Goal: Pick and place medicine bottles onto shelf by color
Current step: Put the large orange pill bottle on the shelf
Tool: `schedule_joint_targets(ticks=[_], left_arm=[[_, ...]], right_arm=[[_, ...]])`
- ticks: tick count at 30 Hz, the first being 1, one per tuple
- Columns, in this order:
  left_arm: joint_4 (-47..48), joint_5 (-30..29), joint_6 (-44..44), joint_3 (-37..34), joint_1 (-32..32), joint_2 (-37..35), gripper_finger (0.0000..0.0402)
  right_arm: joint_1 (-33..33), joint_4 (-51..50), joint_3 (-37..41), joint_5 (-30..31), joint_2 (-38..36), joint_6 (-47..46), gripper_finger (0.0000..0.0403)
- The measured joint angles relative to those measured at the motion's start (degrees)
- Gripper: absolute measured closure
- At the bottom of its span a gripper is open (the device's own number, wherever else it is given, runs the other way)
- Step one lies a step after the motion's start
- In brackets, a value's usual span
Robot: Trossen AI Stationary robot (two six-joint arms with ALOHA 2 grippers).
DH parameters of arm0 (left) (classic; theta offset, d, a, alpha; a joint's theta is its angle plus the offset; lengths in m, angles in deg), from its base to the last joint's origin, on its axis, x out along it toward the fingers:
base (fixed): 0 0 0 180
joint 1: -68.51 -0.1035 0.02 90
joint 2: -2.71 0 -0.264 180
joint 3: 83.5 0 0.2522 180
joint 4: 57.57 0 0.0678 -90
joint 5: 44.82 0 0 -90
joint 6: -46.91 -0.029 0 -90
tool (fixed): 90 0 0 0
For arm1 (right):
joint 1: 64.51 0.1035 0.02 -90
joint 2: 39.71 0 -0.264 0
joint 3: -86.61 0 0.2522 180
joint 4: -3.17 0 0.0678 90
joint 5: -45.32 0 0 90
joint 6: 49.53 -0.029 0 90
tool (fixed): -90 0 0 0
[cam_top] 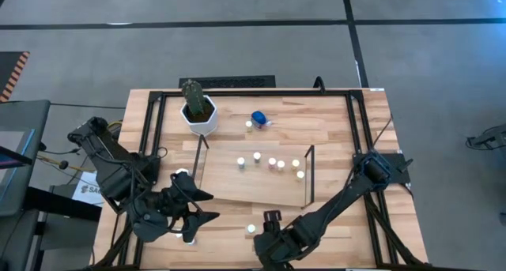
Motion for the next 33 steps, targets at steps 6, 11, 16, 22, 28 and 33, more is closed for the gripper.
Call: schedule_joint_targets(ticks=[6,11,16,22,28,33], left_arm=[[-0.04,-0.18,0.69,0.0,0.46,-0.02,0.012],[-0.05,-0.18,0.99,0.02,0.46,-0.02,0.012],[-0.04,-0.16,1.82,0.0,0.46,-0.02,0.012],[0.0,0.09,1.82,0.0,0.46,-0.02,0.012],[0.18,0.11,1.8,0.0,0.46,-0.04,0.012],[0.48,0.12,1.76,0.0,0.46,-0.04,0.012]], right_arm=[[0.0,2.21,-0.07,-0.18,0.09,3.02,0.0127],[0.28,-0.18,-0.04,2.5,0.06,4.4,0.0127],[0.26,-0.47,-0.01,2.19,1.35,0.92,0.0127],[0.36,-0.8,0.04,1.76,2.71,2.43,0.0127],[0.37,-0.06,0.04,1.23,3.04,1.01,0.0127],[0.33,-0.75,0.04,1.16,3.06,0.12,0.0127]])
